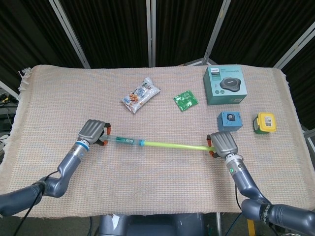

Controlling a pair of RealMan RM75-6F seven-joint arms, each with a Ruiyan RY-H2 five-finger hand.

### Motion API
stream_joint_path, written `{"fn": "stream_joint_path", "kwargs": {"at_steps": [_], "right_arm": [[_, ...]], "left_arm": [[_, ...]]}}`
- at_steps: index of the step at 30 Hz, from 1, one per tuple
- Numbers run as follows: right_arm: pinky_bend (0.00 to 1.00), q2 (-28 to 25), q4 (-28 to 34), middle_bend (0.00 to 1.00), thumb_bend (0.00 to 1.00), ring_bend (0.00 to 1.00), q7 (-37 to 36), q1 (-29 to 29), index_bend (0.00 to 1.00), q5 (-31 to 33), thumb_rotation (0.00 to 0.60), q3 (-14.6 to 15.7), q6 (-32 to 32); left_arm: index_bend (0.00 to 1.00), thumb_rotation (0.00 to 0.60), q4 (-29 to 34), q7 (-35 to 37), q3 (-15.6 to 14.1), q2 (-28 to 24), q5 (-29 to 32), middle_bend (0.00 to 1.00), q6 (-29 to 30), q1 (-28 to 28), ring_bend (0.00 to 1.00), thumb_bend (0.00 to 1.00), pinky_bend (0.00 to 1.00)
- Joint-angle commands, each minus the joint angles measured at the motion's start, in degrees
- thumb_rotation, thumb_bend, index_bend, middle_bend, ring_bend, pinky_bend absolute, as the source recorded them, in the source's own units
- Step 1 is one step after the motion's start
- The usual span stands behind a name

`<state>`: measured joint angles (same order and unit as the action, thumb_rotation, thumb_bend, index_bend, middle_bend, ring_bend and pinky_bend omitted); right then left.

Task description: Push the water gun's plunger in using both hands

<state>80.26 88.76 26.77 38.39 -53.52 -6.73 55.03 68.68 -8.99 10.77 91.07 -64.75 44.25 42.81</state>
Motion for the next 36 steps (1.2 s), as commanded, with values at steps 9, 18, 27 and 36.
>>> {"fn": "stream_joint_path", "kwargs": {"at_steps": [9,18,27,36], "right_arm": [[1.0,1.3,2.2,1.0,0.48,1.0,1.2,1.3,0.72,0.8,0.6,-1.1,0.6],[1.0,3.7,2.6,1.0,0.48,1.0,2.9,3.5,0.72,2.6,0.6,-2.5,0.7],[1.0,7.3,1.6,1.0,0.48,1.0,5.3,6.5,0.72,4.5,0.6,-3.6,0.1],[1.0,10.8,-0.1,1.0,0.48,1.0,7.1,8.7,0.72,6.5,0.6,-4.2,0.3]], "left_arm": [[0.83,0.6,4.9,-1.9,0.9,-0.2,1.8,0.96,2.3,0.6,0.91,0.42,1.0],[0.83,0.6,6.5,-4.6,1.6,2.5,4.6,0.96,2.8,2.3,0.91,0.42,1.0],[0.83,0.6,7.2,-5.6,2.5,6.1,5.8,0.96,3.7,4.1,0.91,0.42,1.0],[0.83,0.6,6.5,-4.9,2.6,8.9,6.0,0.96,4.7,4.7,0.91,0.42,1.0]]}}
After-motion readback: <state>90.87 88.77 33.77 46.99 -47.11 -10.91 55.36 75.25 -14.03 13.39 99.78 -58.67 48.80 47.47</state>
